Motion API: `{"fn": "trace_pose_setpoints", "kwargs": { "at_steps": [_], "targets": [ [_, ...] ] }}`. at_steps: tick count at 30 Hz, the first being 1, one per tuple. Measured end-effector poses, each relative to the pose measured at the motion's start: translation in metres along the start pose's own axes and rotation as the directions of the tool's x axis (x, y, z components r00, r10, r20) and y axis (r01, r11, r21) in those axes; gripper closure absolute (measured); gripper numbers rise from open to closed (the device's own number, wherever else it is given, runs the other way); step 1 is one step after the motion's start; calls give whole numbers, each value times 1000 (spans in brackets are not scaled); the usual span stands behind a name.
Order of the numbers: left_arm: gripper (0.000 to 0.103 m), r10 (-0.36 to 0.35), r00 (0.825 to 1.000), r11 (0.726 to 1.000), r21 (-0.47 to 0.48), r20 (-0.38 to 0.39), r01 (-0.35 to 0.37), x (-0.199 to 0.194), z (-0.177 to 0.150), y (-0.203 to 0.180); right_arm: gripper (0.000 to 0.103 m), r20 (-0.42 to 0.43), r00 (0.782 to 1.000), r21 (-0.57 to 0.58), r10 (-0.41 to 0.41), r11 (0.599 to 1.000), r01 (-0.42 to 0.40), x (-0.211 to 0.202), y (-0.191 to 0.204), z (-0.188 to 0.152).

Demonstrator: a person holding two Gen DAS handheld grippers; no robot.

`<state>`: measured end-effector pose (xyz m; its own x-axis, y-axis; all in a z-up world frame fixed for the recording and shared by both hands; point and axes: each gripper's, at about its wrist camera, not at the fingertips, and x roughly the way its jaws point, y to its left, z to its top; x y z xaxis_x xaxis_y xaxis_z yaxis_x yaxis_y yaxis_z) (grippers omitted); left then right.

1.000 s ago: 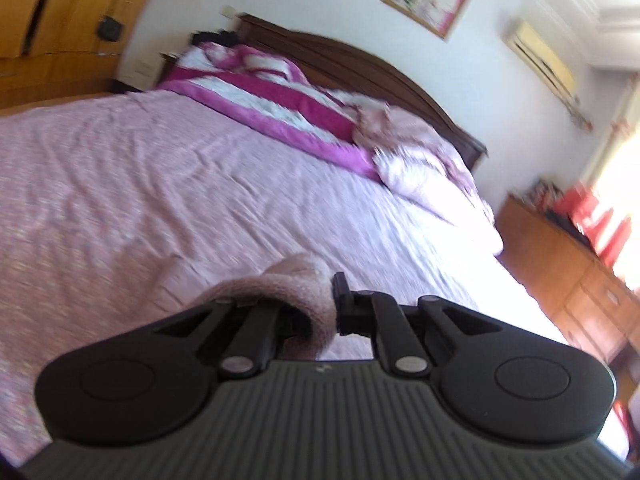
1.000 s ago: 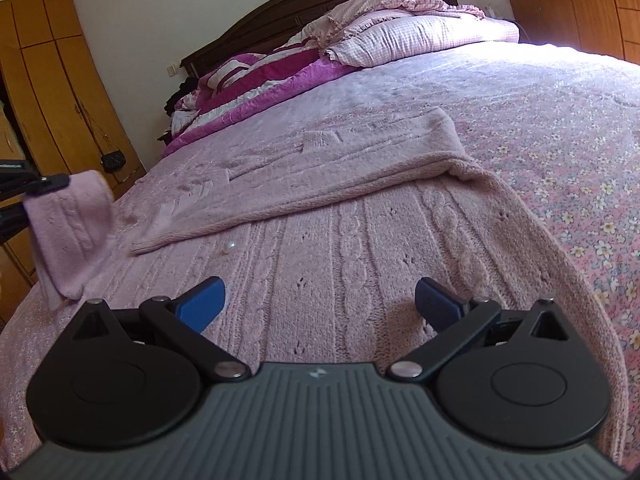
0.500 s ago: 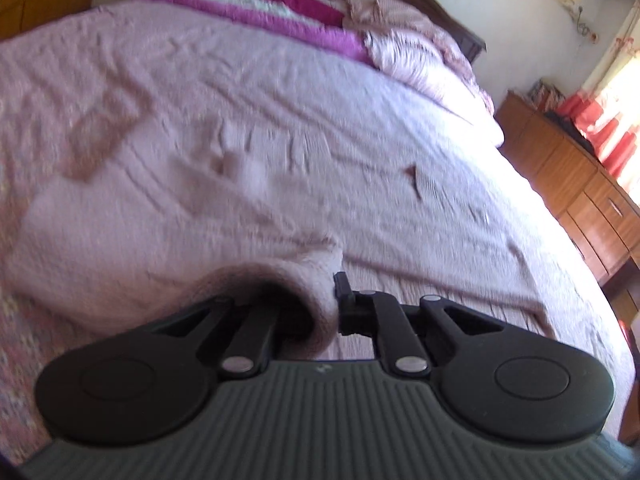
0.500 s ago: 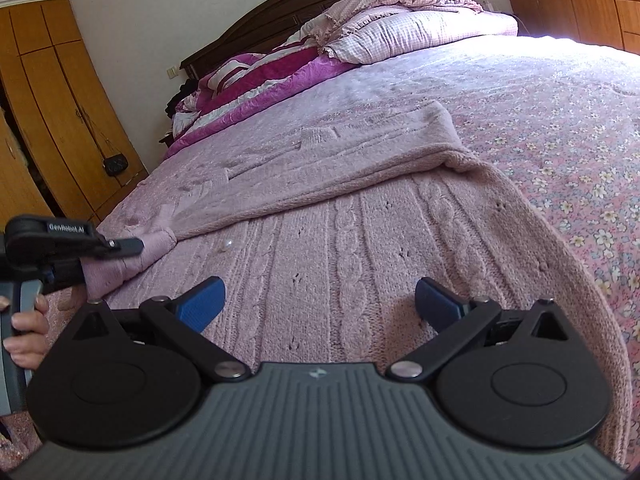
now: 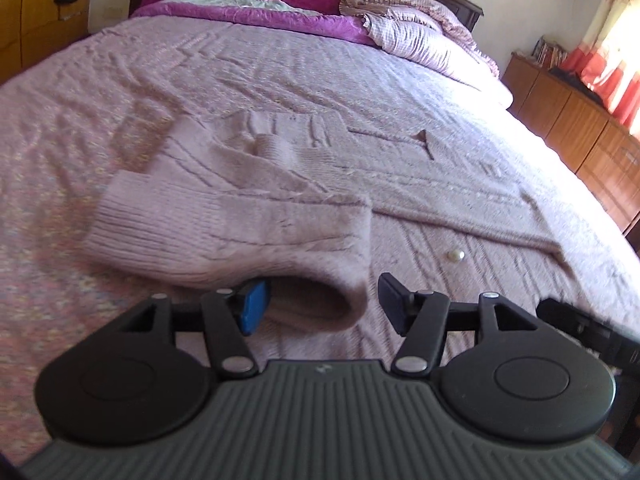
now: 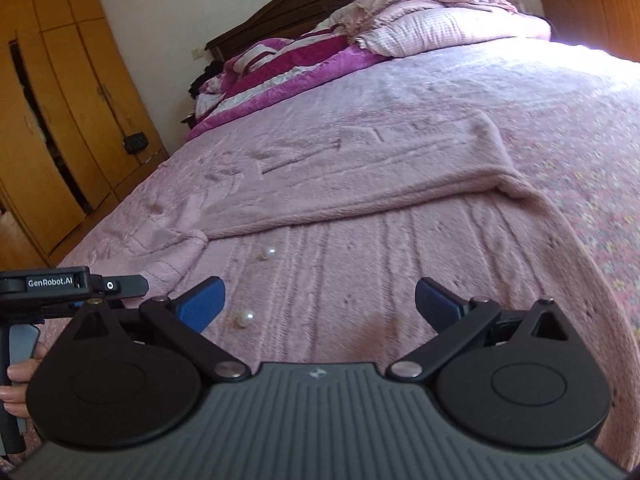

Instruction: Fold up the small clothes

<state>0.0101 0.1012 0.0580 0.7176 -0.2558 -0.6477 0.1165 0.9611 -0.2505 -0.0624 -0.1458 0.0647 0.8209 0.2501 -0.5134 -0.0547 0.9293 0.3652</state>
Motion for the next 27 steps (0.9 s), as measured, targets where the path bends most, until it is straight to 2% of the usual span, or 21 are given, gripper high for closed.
{"fn": "trace_pose_setpoints", "kwargs": {
  "at_steps": [5,10,15,18,23,26,27],
  "targets": [
    [40,80,997,996,47,2,-80,-8,-6,4,0,-40,996,-26,74,997,-75,12,24,10],
    [39,138,990,989,51,1,-138,-12,-13,13,0,-115,982,-11,153,988,-155,37,49,21],
    [39,138,990,990,14,0,-138,-18,-19,24,0,-190,954,18,233,972,-234,66,74,32],
    [39,137,991,990,10,5,-137,-19,-21,28,0,-233,939,32,252,967,-252,84,87,36],
    [39,122,992,992,-13,11,-122,-22,-21,31,11,-287,916,50,280,959,-278,111,106,40],
    [39,118,993,993,-22,17,-117,-23,-20,33,23,-316,905,76,286,958,-277,128,111,40],
    [39,117,993,993,-24,19,-117,-24,-20,34,30,-323,903,80,283,959,-272,132,112,39]
  ]
}}
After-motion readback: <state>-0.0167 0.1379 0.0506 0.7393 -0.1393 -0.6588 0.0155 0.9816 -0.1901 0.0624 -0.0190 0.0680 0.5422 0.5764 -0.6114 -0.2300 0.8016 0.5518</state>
